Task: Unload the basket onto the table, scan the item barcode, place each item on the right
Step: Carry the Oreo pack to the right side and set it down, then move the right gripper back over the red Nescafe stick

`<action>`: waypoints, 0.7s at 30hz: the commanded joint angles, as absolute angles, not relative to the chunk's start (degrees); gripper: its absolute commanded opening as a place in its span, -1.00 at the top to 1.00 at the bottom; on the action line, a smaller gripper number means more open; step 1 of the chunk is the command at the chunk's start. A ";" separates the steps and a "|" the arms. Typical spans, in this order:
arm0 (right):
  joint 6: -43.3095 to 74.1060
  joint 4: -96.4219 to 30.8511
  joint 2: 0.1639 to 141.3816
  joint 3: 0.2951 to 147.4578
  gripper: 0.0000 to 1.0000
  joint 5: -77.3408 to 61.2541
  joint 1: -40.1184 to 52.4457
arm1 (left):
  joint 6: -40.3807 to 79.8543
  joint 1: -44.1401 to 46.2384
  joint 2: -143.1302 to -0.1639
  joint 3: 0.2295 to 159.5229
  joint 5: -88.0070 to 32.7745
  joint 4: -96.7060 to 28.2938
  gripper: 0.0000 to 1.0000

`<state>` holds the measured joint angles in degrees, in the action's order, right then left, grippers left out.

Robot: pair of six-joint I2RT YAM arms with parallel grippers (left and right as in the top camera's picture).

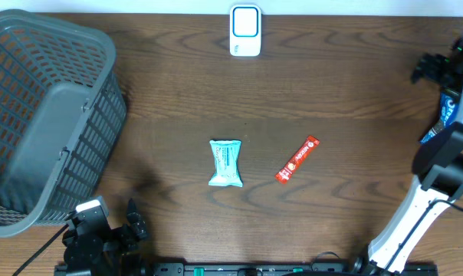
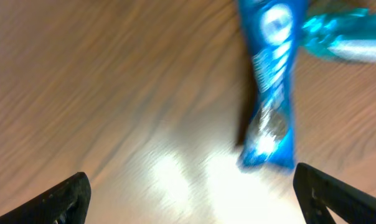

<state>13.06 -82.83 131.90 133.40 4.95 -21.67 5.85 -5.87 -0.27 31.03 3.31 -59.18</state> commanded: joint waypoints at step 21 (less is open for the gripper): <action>19.66 -97.30 87.55 125.91 -0.98 -4.54 4.82 | 6.13 -5.65 -0.23 30.85 3.42 -59.24 -1.00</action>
<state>20.93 -96.84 94.63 129.99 -2.33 1.23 5.85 -5.87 -0.25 31.03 3.29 -59.22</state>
